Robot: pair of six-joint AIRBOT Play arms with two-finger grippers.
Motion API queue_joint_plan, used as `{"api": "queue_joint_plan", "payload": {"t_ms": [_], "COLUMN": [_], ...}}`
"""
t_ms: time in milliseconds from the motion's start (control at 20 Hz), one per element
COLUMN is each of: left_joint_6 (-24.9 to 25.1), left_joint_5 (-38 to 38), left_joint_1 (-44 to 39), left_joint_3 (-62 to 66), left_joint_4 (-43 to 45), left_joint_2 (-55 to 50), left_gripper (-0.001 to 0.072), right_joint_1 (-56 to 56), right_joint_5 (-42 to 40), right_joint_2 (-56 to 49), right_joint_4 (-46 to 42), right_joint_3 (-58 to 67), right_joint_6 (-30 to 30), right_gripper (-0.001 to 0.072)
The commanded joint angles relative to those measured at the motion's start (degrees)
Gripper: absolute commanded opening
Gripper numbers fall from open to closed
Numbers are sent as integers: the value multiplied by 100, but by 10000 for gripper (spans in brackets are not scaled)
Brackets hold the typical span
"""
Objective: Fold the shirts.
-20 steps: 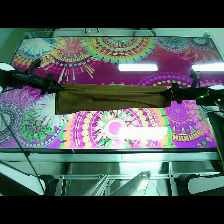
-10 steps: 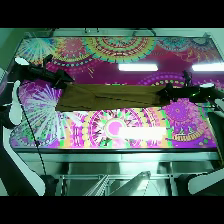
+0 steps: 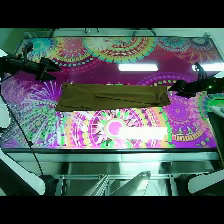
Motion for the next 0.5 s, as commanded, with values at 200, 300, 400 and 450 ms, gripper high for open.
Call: {"api": "queue_joint_plan", "payload": {"t_ms": [200,300,400,450], "left_joint_6": [-42,74,184,302], "left_joint_5": [310,433,743,964], "left_joint_1": [-776,-1123,-1519,-1749], "left_joint_3": [-874,-1126,-1384,-1440], "left_joint_4": [0,2,7,4], "left_joint_2": [323,323,304,236], "left_gripper": [694,692,378,145], "right_joint_1": [455,511,505,479], "right_joint_5": [470,636,713,824], "right_joint_2": [-756,-894,-914,-905], "right_joint_4": [909,1034,1075,1128], "right_joint_3": [70,70,81,127], "right_joint_6": [9,13,11,-31], "right_gripper": [566,324,28,28]}}
